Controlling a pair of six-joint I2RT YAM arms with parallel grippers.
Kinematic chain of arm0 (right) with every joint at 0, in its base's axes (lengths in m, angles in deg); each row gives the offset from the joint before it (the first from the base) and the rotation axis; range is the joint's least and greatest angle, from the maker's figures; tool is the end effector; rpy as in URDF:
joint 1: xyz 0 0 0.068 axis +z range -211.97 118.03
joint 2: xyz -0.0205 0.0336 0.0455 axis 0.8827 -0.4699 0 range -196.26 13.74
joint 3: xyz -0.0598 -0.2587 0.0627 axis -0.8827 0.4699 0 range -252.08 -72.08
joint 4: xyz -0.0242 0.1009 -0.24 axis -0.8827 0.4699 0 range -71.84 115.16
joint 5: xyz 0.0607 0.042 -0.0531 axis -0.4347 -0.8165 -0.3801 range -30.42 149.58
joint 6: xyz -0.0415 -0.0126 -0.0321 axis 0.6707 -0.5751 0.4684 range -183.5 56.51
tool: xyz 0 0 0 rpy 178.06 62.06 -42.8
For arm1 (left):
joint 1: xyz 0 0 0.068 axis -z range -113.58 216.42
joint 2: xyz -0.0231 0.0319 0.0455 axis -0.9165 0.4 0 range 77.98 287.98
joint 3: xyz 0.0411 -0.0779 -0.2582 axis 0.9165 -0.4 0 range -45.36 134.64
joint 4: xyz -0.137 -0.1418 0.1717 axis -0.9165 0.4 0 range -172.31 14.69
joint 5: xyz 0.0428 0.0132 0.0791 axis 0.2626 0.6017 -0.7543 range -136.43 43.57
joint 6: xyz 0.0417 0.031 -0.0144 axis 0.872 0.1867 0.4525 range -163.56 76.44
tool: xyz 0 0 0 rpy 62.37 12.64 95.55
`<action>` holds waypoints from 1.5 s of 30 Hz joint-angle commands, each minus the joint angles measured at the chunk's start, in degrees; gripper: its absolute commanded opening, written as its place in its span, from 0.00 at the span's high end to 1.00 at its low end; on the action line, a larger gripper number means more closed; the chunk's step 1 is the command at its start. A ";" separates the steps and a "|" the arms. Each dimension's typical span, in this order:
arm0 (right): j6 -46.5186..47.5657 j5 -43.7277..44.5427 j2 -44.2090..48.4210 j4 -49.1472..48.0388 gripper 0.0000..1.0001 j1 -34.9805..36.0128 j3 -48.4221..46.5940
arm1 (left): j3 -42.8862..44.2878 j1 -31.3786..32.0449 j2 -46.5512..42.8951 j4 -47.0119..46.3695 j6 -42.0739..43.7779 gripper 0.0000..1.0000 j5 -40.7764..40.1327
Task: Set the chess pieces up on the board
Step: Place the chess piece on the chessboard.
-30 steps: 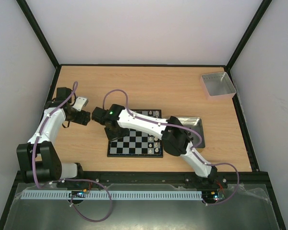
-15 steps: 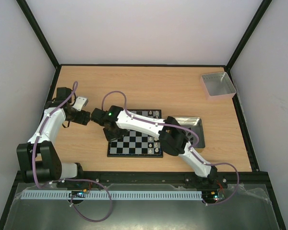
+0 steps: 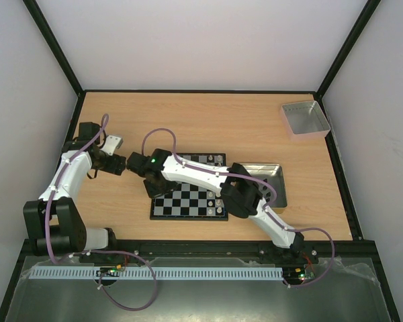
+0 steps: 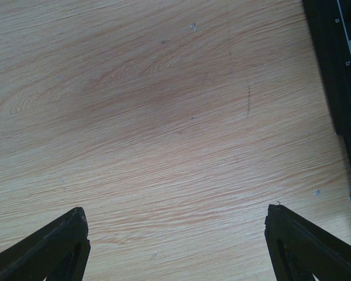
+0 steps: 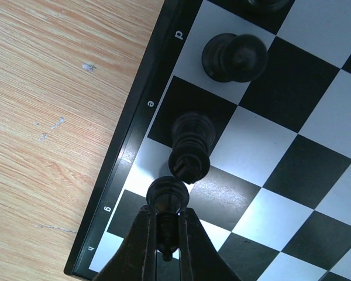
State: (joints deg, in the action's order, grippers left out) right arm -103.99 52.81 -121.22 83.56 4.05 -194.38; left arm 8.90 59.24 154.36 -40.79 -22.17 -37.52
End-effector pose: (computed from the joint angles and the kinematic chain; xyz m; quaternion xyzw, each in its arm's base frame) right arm 0.1918 0.4416 0.1981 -0.2253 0.9670 0.1184 0.0151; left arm 0.2545 0.0265 0.2356 0.1376 0.9611 -0.0172 0.2390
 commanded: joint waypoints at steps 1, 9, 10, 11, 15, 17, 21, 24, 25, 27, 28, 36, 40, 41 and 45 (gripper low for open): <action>-0.03 0.09 -1.36 0.05 0.96 0.45 -1.28 | -0.15 -0.53 0.55 0.32 -0.20 0.18 -0.30; 0.06 0.47 -1.69 -0.11 0.96 0.43 -1.28 | -0.03 -0.60 0.70 0.32 -0.14 0.18 -0.12; 0.10 0.52 -1.71 -0.18 0.96 0.43 -1.27 | -0.03 -0.71 0.70 0.38 -0.12 0.18 -0.16; 0.14 0.52 -1.78 -0.22 0.96 0.43 -1.27 | 0.05 -0.72 0.64 0.40 -0.04 0.18 -0.20; 0.09 0.48 -1.96 -0.55 0.96 0.43 -1.27 | -0.12 -0.82 0.60 0.46 0.11 0.18 -0.21; 0.08 0.29 -2.13 -0.78 0.96 0.43 -1.36 | -0.19 -0.79 0.63 0.50 0.15 0.18 -0.21; 0.13 0.26 -2.24 -0.66 0.94 0.47 -1.46 | -0.21 -0.82 0.66 0.59 0.26 0.18 -0.05; 0.15 0.26 -2.07 -0.63 0.90 0.45 -1.32 | -0.21 -0.81 0.61 0.58 0.23 0.18 0.04; 0.15 0.22 -2.00 -0.62 0.89 0.43 -1.32 | -0.21 -0.82 0.61 0.58 0.23 0.18 0.06; 0.17 0.26 -1.98 -0.73 0.89 0.42 -1.28 | -0.13 -0.81 0.61 0.67 0.23 0.18 0.14; 0.15 0.26 -1.98 -0.73 0.88 0.46 -1.32 | -0.20 -0.76 0.61 0.74 0.23 0.18 0.17; 0.06 -0.12 -1.80 -1.14 0.79 0.47 -1.36 | -0.12 -0.82 0.50 0.93 0.23 0.18 0.32; -0.03 -0.73 -1.55 -1.31 0.76 0.43 -1.25 | -0.10 -0.82 0.53 1.02 0.23 0.18 0.41; -0.10 -0.79 -1.42 -1.33 0.76 0.44 -1.26 | -0.12 -0.82 0.53 1.02 0.16 0.18 0.45; -0.09 -1.73 -0.87 -1.60 0.75 0.43 -0.65 | -0.21 -0.82 0.53 1.03 0.12 0.18 0.55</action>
State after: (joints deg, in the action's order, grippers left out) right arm -103.99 51.63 -122.47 82.06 4.07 -194.38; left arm 8.90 58.74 154.65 -40.79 -22.15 -37.48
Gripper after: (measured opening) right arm 0.247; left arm 0.818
